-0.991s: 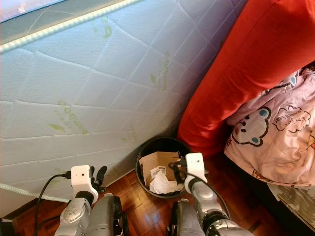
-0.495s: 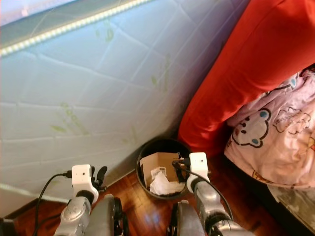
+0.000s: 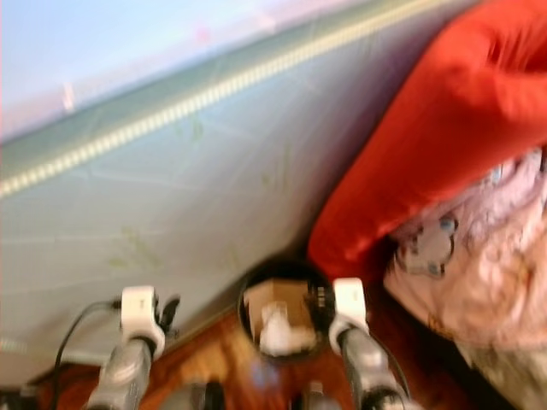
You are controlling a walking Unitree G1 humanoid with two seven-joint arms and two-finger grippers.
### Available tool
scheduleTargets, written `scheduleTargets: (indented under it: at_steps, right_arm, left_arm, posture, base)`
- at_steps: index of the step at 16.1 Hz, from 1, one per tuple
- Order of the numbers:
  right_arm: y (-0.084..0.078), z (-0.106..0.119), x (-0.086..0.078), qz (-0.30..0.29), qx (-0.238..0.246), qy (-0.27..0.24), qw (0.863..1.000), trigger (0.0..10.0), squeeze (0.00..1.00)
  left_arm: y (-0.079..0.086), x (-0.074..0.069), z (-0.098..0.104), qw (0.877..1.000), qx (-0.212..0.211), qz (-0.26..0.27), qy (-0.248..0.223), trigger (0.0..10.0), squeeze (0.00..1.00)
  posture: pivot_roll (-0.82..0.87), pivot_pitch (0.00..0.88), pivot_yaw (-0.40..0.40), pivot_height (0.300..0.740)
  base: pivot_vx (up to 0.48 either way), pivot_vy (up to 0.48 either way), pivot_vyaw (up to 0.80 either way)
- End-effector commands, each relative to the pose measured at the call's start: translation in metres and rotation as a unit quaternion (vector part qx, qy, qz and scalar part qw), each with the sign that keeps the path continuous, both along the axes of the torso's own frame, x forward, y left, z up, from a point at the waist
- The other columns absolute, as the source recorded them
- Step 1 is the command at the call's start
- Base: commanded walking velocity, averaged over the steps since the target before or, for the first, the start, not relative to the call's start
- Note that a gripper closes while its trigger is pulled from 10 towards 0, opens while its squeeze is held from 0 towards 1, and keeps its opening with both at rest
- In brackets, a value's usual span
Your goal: Clean up the room
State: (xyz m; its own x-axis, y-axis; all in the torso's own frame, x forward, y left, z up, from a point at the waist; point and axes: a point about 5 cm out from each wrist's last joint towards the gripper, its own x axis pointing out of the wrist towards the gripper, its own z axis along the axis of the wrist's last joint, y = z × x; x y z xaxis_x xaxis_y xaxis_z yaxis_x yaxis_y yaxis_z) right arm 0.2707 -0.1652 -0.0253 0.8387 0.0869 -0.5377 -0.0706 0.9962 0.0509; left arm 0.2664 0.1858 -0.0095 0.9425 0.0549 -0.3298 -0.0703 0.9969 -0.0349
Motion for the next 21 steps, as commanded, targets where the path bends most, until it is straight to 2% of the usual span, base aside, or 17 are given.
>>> scheduleTargets:
  at_steps: [1, 2, 6, 9, 10, 11, 13, 17, 21]
  right_arm:
    - [-0.004, -0.011, -0.013, -0.012, 0.000, 0.028, 1.000, 10.0, 0.00]
    - [-0.005, -0.014, -0.017, -0.017, -0.003, 0.037, 0.999, 10.0, 0.00]
    - [-0.007, -0.020, -0.024, -0.021, -0.002, 0.054, 0.998, 10.0, 0.00]
    - [-0.016, -0.031, -0.042, -0.042, -0.001, 0.085, 0.995, 10.0, 0.00]
    - [-0.020, -0.039, -0.054, -0.044, -0.011, 0.106, 0.993, 10.0, 0.00]
    - [-0.020, -0.040, -0.056, -0.045, -0.012, 0.108, 0.993, 10.0, 0.00]
    - [-0.016, -0.042, -0.058, -0.044, -0.010, 0.111, 0.993, 10.0, 0.00]
    - [-0.002, -0.044, -0.059, -0.001, -0.023, 0.124, 0.992, 10.0, 0.00]
    - [-0.009, -0.037, -0.047, -0.016, -0.049, 0.112, 0.992, 10.0, 0.00]
  left_arm:
    - [0.003, -0.011, -0.012, 0.999, -0.001, 0.004, 0.037, 10.0, 0.00]
    - [0.005, -0.013, -0.016, 0.998, -0.001, 0.005, 0.055, 10.0, 0.00]
    - [0.007, -0.014, -0.020, 0.997, -0.001, 0.006, 0.078, 10.0, 0.00]
    - [0.003, -0.021, -0.030, 0.992, -0.022, 0.011, 0.126, 10.0, 0.00]
    - [-0.002, -0.029, -0.039, 0.987, -0.022, 0.001, 0.162, 10.0, 0.00]
    - [-0.002, -0.031, -0.041, 0.985, -0.018, 0.000, 0.171, 10.0, 0.00]
    - [-0.001, -0.038, -0.046, 0.982, -0.011, 0.004, 0.189, 10.0, 0.00]
    - [0.002, -0.043, -0.050, 0.978, -0.010, 0.011, 0.209, 10.0, 0.00]
    - [-0.002, -0.034, -0.046, 0.977, 0.003, -0.003, 0.213, 10.0, 0.00]
  posture:
    - [0.01, 0.155, -0.035, 0.740]
    - [0.01, 0.145, -0.033, 0.740]
    - [-0.01, 0.121, -0.030, 0.740]
    - [-0.03, 0.098, -0.028, 0.740]
    - [-0.02, 0.079, -0.023, 0.740]
    - [-0.02, 0.074, -0.020, 0.740]
    - [-0.04, 0.048, -0.005, 0.740]
    - [-0.03, 0.005, -0.003, 0.740]
    - [-0.04, 0.000, -0.004, 0.740]
  base:
    - [0.000, 0.000, 0.00]
    - [0.000, 0.000, 0.00]
    - [0.000, 0.000, 0.00]
    - [0.000, 0.000, 0.00]
    - [0.000, 0.000, 0.00]
    - [0.000, 0.000, 0.00]
    - [0.000, 0.000, 0.00]
    - [0.000, 0.000, 0.00]
    - [0.000, 0.000, 0.00]
